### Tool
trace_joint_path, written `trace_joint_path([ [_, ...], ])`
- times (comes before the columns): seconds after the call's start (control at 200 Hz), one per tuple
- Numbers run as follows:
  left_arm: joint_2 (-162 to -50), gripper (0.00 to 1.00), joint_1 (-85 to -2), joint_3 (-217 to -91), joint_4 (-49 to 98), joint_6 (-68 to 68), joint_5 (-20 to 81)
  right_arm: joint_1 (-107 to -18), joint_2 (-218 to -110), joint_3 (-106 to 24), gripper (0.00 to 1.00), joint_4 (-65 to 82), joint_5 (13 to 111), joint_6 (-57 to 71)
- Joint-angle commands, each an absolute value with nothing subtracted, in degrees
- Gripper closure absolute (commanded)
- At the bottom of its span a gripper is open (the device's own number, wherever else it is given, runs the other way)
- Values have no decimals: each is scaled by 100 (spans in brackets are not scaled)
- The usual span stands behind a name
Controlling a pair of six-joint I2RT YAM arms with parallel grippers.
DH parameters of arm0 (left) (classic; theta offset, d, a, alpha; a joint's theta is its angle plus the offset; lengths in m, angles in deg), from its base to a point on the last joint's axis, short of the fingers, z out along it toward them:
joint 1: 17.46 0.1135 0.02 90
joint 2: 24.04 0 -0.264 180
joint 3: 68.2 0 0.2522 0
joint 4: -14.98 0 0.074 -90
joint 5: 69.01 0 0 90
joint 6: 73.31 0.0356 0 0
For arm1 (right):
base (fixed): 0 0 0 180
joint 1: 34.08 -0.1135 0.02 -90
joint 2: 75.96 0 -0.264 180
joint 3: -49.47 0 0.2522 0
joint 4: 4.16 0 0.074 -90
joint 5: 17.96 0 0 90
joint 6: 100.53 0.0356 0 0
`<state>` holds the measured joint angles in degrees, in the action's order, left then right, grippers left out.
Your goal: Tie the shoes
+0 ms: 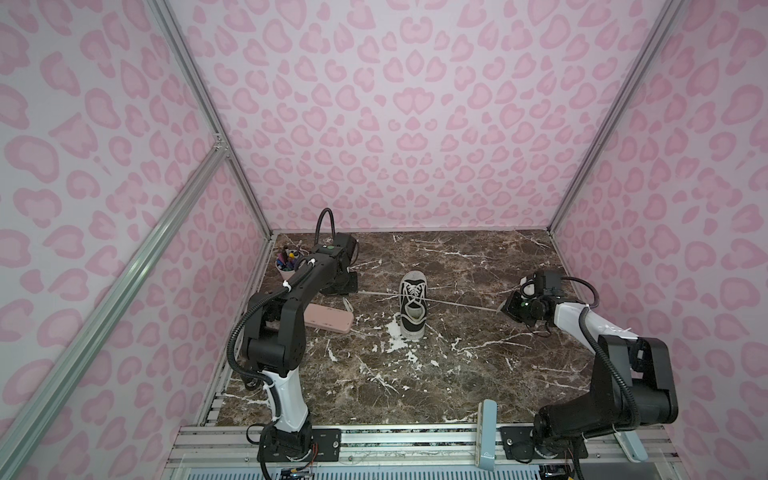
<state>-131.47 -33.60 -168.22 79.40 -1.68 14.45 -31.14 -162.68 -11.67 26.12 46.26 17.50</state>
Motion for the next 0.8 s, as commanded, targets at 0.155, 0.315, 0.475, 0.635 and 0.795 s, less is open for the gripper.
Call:
trace_joint_path([
  [0.155,-12838,97,-3718,-16557,7832,-209,1638,-3838,-16432,-1630,100,2798,4535,1715],
  [0.315,-12685,96,-3768,-16519,7836,-237,1668,-4237,-16464,-2070,100,3010,4531,1737],
  [0.475,-12582,96,-3824,-16451,7827,-273,1704,-4797,-16481,-2644,100,3327,4562,1724],
  [0.635,-12486,96,-3877,-16345,7763,-347,1769,-5258,-16590,-3207,100,3563,4573,1780],
  [0.795,-12350,97,-3968,-16232,7695,-447,1866,-5690,-16768,-3805,100,3603,4591,1906],
])
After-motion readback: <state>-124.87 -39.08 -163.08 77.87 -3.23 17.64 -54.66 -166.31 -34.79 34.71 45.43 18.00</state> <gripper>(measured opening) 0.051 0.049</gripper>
